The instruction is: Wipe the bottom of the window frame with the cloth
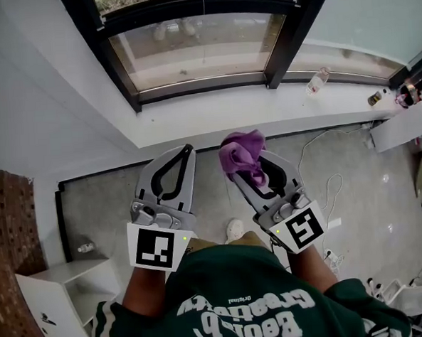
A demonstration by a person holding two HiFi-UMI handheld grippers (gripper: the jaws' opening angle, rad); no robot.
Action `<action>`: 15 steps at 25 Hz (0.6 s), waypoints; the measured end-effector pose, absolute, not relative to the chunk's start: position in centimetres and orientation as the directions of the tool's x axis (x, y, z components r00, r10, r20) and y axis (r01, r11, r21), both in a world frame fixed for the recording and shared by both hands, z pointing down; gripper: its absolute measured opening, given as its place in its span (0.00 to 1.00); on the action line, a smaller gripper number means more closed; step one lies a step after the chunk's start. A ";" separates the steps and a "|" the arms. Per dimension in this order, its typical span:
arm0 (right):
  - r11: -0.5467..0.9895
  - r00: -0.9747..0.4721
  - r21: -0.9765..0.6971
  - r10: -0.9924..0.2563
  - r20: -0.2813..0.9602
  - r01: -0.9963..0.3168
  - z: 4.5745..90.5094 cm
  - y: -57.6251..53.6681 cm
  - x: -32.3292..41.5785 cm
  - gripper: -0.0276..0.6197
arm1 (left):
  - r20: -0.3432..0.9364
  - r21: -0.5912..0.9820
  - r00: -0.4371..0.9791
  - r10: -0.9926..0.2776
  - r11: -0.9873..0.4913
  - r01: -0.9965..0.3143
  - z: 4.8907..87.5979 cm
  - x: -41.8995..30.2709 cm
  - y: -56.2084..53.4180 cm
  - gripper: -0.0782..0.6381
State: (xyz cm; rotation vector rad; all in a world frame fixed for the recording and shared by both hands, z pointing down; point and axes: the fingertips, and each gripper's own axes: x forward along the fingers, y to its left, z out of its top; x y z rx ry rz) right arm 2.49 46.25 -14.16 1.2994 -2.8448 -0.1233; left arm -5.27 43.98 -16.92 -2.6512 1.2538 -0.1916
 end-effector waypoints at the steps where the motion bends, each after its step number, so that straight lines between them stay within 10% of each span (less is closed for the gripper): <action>1: 0.653 -0.656 0.071 -0.755 -0.023 -0.754 -14.2 46.3 3.5 0.31 | 0.030 -0.207 0.624 -0.781 -0.615 -0.761 -16.9 -4.4 44.0 0.12; 15: 0.736 -0.734 -0.024 -0.676 -0.059 -0.676 -11.8 45.4 9.0 0.31 | 0.084 -0.220 0.549 -0.832 -0.553 -0.804 -15.0 1.5 43.7 0.12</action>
